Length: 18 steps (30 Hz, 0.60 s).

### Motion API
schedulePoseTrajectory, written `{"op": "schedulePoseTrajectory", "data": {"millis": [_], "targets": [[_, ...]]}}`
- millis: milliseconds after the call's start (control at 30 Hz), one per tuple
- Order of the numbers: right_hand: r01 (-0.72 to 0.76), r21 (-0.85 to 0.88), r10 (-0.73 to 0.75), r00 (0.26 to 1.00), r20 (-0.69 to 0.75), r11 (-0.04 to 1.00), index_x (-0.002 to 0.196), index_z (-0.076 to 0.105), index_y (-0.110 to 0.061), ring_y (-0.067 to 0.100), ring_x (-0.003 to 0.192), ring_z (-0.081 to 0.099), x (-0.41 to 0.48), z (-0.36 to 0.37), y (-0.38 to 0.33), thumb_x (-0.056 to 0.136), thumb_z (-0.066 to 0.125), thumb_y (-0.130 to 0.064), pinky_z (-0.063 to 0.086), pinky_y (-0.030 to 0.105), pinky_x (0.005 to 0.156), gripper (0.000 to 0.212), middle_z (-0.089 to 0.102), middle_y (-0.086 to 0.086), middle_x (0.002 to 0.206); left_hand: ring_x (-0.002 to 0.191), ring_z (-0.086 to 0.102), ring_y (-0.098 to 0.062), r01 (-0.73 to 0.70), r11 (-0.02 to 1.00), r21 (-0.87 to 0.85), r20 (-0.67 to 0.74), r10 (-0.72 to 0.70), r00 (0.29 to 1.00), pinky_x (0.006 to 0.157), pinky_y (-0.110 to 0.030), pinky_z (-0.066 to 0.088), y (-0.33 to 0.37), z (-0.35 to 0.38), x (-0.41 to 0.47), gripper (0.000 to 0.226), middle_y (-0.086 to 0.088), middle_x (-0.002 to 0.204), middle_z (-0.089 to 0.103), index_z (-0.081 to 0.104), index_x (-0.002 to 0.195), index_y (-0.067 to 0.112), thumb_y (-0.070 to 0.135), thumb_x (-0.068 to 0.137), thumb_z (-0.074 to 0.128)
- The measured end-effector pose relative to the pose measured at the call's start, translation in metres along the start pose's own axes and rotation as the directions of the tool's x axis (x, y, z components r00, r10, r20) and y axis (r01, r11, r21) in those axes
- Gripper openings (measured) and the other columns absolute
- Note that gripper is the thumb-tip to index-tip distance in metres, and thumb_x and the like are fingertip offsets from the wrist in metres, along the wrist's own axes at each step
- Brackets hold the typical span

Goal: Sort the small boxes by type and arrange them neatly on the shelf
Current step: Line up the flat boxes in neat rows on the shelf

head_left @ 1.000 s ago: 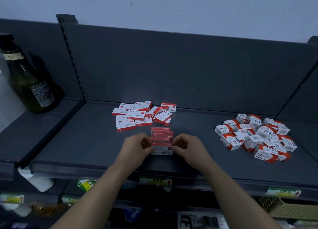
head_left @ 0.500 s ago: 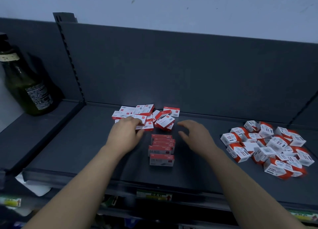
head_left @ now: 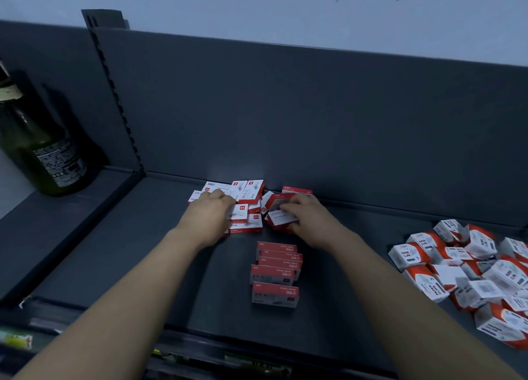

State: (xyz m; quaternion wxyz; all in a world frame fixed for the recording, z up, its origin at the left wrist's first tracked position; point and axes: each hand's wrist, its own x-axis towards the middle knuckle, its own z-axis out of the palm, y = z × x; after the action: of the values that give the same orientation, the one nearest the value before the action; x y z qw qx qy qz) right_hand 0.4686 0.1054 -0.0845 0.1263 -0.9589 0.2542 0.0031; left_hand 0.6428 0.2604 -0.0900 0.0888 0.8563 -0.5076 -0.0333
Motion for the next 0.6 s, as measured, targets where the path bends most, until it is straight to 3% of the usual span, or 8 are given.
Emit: {"op": "schedulePoseTrajectory", "data": {"millis": [133, 267, 367, 500, 600], "targets": [[-0.04, 0.111, 0.042, 0.999, -0.017, 0.993, 0.132, 0.048, -0.022, 0.017, 0.126, 0.033, -0.003, -0.006, 0.002, 0.089, 0.063, -0.024, 0.035, 0.033, 0.106, 0.046, 0.038, -0.001, 0.137, 0.115, 0.045, -0.024, 0.043, 0.988, -0.147, -0.026, -0.048, 0.999, 0.093, -0.03, 0.039, 0.005, -0.006, -0.009, 0.046, -0.003, 0.123, 0.049, 0.05, 0.126, 0.017, 0.031, 0.086, 0.066], [-0.079, 0.325, 0.125, 0.985, -0.123, 0.943, 0.117, 0.051, -0.026, 0.012, 0.105, 0.051, -0.024, -0.014, 0.009, 0.085, 0.068, -0.021, 0.043, 0.025, 0.084, 0.037, 0.05, -0.005, 0.119, 0.087, 0.051, -0.006, 0.016, 0.904, -0.427, -0.089, -0.059, 0.994, 0.069, -0.023, 0.041, 0.021, -0.021, -0.028, 0.029, 0.01, 0.101, 0.057, 0.051, 0.103, 0.024, 0.028, 0.083, 0.07], [-0.121, 0.386, 0.178, 0.977, -0.114, 0.914, 0.107, 0.05, -0.031, 0.009, 0.095, 0.054, -0.047, -0.015, 0.016, 0.082, 0.07, -0.02, 0.045, 0.021, 0.071, 0.034, 0.053, -0.008, 0.112, 0.088, 0.055, -0.004, -0.025, 0.851, -0.524, -0.107, -0.036, 0.994, 0.072, -0.024, 0.045, 0.033, -0.03, -0.042, 0.032, 0.017, 0.097, 0.06, 0.05, 0.097, 0.029, 0.029, 0.077, 0.076], [-0.182, 0.396, 0.216, 0.975, -0.044, 0.9, 0.102, 0.053, -0.034, 0.007, 0.096, 0.058, -0.077, -0.011, 0.026, 0.084, 0.067, -0.014, 0.05, 0.022, 0.076, 0.03, 0.057, -0.008, 0.109, 0.103, 0.054, -0.006, -0.096, 0.832, -0.546, -0.147, 0.018, 0.989, 0.081, -0.022, 0.04, 0.043, -0.03, -0.057, 0.036, 0.016, 0.113, 0.06, 0.056, 0.112, 0.032, 0.029, 0.081, 0.073], [-0.208, 0.426, 0.261, 0.963, -0.07, 0.881, 0.101, 0.054, -0.033, 0.008, 0.099, 0.059, -0.097, -0.006, 0.029, 0.086, 0.062, -0.009, 0.05, 0.02, 0.078, 0.03, 0.058, -0.009, 0.109, 0.104, 0.052, -0.001, -0.111, 0.797, -0.594, -0.165, 0.014, 0.986, 0.078, -0.009, 0.037, 0.046, -0.029, -0.074, 0.036, 0.021, 0.114, 0.057, 0.056, 0.112, 0.038, 0.024, 0.082, 0.072]]}}
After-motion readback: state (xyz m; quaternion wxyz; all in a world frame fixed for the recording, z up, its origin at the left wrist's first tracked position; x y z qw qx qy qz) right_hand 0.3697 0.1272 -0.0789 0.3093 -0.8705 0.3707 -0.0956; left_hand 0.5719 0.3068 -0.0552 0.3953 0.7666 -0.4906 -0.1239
